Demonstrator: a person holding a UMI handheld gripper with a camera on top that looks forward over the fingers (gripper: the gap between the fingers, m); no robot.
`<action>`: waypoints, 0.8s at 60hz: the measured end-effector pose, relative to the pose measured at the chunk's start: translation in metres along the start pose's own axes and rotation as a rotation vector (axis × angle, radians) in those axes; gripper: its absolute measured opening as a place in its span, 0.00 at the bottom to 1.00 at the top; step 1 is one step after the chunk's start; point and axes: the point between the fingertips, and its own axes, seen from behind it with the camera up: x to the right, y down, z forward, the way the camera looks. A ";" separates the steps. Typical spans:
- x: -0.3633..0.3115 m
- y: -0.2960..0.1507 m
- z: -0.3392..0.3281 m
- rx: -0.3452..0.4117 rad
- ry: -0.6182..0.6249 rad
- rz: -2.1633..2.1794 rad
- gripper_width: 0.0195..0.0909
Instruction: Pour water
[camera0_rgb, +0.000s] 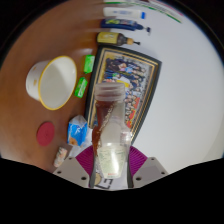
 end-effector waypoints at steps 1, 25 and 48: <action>0.001 0.002 -0.001 0.006 -0.023 0.049 0.33; -0.053 0.000 0.006 0.051 -0.371 1.327 0.33; -0.152 -0.022 0.039 0.050 -0.545 1.719 0.34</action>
